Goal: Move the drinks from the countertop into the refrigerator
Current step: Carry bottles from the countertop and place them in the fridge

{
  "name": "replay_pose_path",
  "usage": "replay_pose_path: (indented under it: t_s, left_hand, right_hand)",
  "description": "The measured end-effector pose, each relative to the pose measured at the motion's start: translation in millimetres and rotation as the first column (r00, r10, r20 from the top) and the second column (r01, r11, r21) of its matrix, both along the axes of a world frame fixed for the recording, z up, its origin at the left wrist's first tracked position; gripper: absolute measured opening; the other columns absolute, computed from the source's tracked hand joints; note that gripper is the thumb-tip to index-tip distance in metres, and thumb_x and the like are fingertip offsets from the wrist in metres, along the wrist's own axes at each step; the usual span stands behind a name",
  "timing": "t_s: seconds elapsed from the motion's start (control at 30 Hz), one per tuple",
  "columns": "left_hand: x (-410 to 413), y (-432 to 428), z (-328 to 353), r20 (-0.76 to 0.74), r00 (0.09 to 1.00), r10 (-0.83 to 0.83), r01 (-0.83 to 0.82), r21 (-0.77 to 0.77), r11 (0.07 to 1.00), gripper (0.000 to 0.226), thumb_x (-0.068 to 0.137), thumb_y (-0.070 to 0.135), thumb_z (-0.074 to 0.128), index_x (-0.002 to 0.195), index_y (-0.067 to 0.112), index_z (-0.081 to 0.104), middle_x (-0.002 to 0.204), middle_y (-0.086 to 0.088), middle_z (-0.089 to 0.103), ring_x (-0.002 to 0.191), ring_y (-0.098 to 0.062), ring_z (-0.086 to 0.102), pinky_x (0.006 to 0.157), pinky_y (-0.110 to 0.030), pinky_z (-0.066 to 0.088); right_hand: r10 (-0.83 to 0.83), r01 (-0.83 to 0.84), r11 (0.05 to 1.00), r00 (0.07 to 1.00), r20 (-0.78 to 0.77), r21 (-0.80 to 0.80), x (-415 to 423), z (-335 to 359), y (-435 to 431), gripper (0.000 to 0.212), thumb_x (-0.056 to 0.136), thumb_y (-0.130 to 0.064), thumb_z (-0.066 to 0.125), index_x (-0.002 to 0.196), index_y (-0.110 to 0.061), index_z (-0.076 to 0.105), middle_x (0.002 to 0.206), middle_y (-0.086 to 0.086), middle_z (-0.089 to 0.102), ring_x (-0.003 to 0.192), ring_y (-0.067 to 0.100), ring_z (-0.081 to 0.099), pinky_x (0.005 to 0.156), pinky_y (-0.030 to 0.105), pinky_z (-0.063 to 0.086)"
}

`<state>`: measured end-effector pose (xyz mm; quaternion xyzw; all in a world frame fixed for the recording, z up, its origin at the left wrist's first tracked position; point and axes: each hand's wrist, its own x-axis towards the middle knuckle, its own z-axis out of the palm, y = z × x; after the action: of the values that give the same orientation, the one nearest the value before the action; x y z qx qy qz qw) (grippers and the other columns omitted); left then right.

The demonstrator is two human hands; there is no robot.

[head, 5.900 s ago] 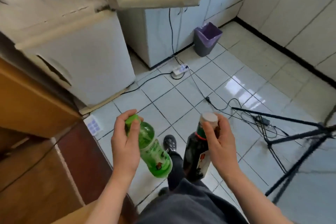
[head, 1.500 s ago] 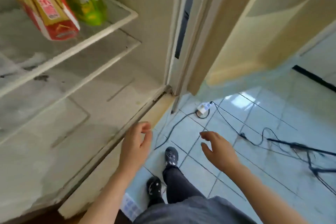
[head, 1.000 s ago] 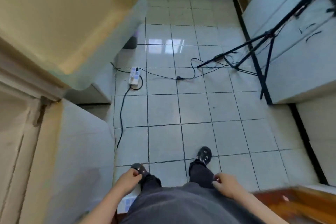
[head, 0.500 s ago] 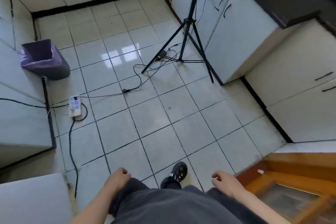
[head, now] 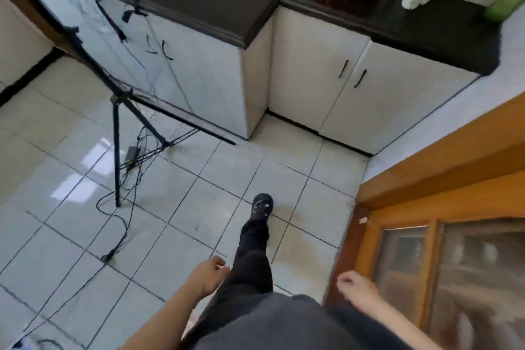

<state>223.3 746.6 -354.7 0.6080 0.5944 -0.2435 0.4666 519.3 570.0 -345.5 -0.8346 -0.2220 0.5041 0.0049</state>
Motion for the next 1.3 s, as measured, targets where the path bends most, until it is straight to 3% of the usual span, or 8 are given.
replay_pose_path:
  t_s: [0.1, 0.23, 0.4, 0.5, 0.77, 1.03, 1.2, 1.3]
  left_hand:
    - [37, 54, -18, -0.029, 0.993, -0.115, 0.113, -0.045, 0.993, 0.034, 0.094, 0.032, 0.049, 0.117, 0.009, 0.059, 0.121, -0.012, 0.063, 0.112, -0.024, 0.058, 0.090, -0.026, 0.042]
    - [99, 131, -29, -0.047, 0.967, -0.249, 0.245, -0.081, 0.966, 0.029, 0.094, 0.025, 0.047, 0.087, 0.001, 0.063, 0.112, -0.025, 0.064, 0.108, -0.033, 0.060, 0.084, -0.032, 0.045]
    - [189, 237, -18, -0.022, 0.905, -0.425, 0.425, -0.006, 0.905, 0.036, 0.097, 0.031, 0.047, 0.126, 0.011, 0.053, 0.128, -0.010, 0.058, 0.116, -0.023, 0.055, 0.094, -0.026, 0.040]
    - [243, 294, -11, -0.075, 0.862, -0.501, 0.506, 0.057, 0.861, 0.038, 0.098, 0.033, 0.046, 0.129, 0.011, 0.050, 0.130, -0.011, 0.056, 0.117, -0.026, 0.054, 0.096, -0.030, 0.041]
    - [381, 354, -8, -0.075, 0.847, -0.526, 0.531, 0.144, 0.835, 0.035, 0.097, 0.032, 0.048, 0.125, 0.010, 0.054, 0.125, -0.012, 0.060, 0.114, -0.028, 0.056, 0.090, -0.028, 0.041]
    - [505, 317, 7, 0.080, 0.903, -0.421, 0.420, 0.031, 0.907, 0.029, 0.096, 0.030, 0.047, 0.116, 0.011, 0.058, 0.115, -0.008, 0.064, 0.102, -0.022, 0.061, 0.093, -0.030, 0.047]
    - [603, 332, 47, 0.354, 0.896, -0.268, 0.218, 0.177, 0.960, 0.022, 0.096, 0.022, 0.051, 0.115, 0.015, 0.060, 0.111, -0.005, 0.065, 0.101, -0.020, 0.061, 0.091, -0.030, 0.046]
    - [640, 351, 89, 0.543, 0.833, -0.103, -0.030, 0.229, 0.973, 0.012, 0.095, 0.021, 0.053, 0.104, 0.025, 0.060, 0.099, 0.006, 0.067, 0.096, -0.014, 0.063, 0.081, -0.022, 0.046]
  right_hand:
    - [-0.224, 0.224, 0.974, 0.974, 0.001, 0.005, 25, -7, 3, 0.011, 0.092, -0.018, 0.054, 0.084, -0.022, 0.061, 0.092, 0.002, 0.064, 0.085, 0.019, 0.060, 0.069, 0.026, 0.045]
    - [-0.381, 0.382, 0.922, 0.924, 0.036, -0.068, 69, 6, 33, 0.013, 0.093, -0.020, 0.054, 0.098, -0.015, 0.065, 0.104, 0.004, 0.066, 0.089, 0.012, 0.055, 0.072, 0.020, 0.037]
    - [-0.507, 0.506, 0.862, 0.855, 0.109, 0.044, 117, 26, 95, 0.017, 0.095, -0.024, 0.053, 0.110, -0.020, 0.059, 0.118, 0.000, 0.061, 0.098, 0.012, 0.055, 0.085, 0.024, 0.043]
    - [-0.487, 0.487, 0.873, 0.871, 0.063, 0.025, 137, 34, 125, 0.029, 0.096, -0.027, 0.051, 0.123, -0.019, 0.055, 0.125, -0.003, 0.057, 0.115, 0.014, 0.053, 0.092, 0.022, 0.040]
    - [-0.510, 0.509, 0.860, 0.860, 0.008, 0.043, 217, 28, 161, 0.027, 0.097, -0.025, 0.050, 0.121, -0.015, 0.056, 0.125, 0.001, 0.058, 0.107, 0.009, 0.052, 0.088, 0.017, 0.040]
    - [-0.462, 0.434, 0.867, 0.884, 0.067, 0.245, 390, 40, 225, 0.015, 0.095, -0.017, 0.052, 0.104, -0.014, 0.063, 0.102, 0.001, 0.065, 0.092, 0.013, 0.060, 0.080, 0.024, 0.050]
    - [-0.533, 0.334, 0.727, 0.826, 0.186, 0.600, 492, 71, 306, 0.014, 0.094, -0.019, 0.055, 0.102, -0.029, 0.059, 0.092, -0.021, 0.056, 0.083, -0.005, 0.053, 0.067, 0.005, 0.038]
    - [-0.631, 0.343, 0.595, 0.759, 0.158, 0.727, 528, 93, 352, 0.015, 0.094, -0.018, 0.054, 0.102, -0.030, 0.059, 0.090, -0.026, 0.055, 0.086, -0.008, 0.054, 0.068, 0.005, 0.037]
